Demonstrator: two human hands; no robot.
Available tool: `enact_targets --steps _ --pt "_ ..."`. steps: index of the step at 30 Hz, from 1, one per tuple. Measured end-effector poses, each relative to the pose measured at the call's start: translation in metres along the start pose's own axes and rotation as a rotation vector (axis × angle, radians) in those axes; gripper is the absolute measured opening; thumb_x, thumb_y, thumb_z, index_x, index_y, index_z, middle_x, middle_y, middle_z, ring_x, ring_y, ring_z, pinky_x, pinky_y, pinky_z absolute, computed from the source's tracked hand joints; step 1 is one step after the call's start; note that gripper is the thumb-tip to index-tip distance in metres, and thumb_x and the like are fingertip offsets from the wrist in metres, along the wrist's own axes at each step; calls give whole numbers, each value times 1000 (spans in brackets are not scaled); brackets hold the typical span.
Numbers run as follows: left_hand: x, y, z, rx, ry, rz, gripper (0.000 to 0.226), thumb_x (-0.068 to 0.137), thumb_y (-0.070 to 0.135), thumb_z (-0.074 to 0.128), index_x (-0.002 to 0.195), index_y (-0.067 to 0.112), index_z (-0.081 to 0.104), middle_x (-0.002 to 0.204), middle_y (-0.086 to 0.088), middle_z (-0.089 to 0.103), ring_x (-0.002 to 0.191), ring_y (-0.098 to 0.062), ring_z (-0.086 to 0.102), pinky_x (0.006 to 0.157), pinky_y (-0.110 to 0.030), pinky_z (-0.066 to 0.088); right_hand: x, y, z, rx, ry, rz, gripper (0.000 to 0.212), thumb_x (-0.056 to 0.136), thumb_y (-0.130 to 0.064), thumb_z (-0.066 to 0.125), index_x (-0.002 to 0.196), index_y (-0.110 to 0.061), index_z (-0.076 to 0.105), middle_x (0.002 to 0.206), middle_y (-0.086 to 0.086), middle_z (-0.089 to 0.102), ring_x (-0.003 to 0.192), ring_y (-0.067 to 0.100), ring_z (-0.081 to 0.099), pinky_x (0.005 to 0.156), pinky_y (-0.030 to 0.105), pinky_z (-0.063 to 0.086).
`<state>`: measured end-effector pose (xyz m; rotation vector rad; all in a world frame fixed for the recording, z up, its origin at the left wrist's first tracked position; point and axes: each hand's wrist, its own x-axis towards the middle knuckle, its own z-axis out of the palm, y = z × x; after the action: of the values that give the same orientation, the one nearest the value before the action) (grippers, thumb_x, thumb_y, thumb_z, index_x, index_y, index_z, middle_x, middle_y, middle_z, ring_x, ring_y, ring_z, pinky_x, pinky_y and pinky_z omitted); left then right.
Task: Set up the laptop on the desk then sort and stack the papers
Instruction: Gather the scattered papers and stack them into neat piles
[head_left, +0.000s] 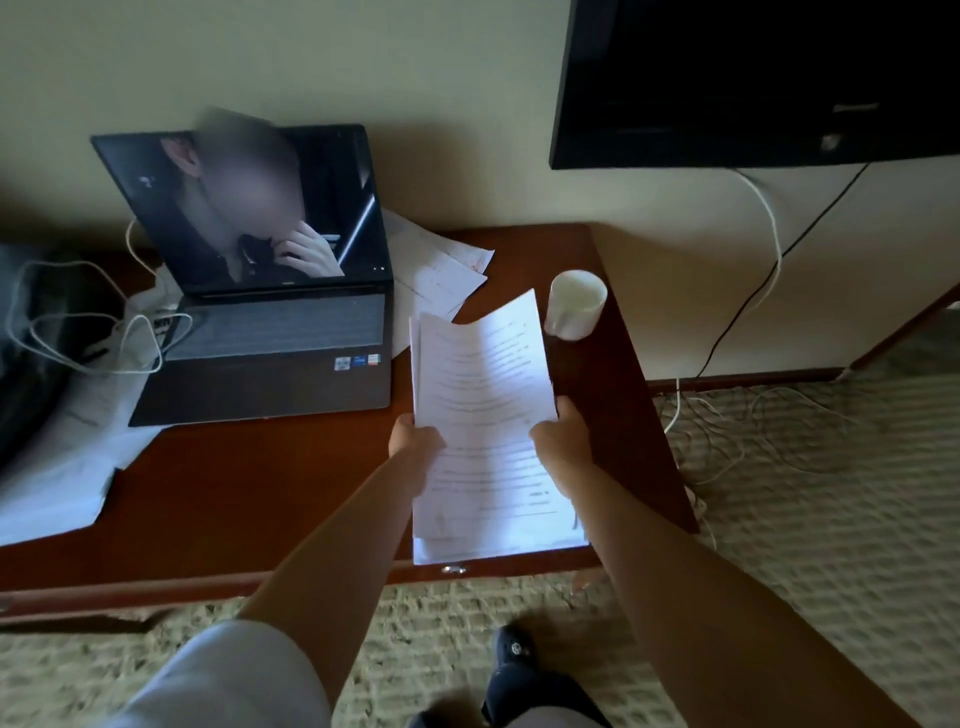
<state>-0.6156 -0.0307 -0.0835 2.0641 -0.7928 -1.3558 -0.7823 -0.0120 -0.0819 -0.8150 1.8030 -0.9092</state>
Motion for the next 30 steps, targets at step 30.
enact_targets --steps 30 --pt "-33 54 -25 -150 235 365 26 94 2 36 116 13 43 93 1 52 74 -11 53 61 -25 47 -8 -60 4 -75 147 -368 64 90 9 35 149 -12 22 148 11 37 136 26 36 111 30 29"
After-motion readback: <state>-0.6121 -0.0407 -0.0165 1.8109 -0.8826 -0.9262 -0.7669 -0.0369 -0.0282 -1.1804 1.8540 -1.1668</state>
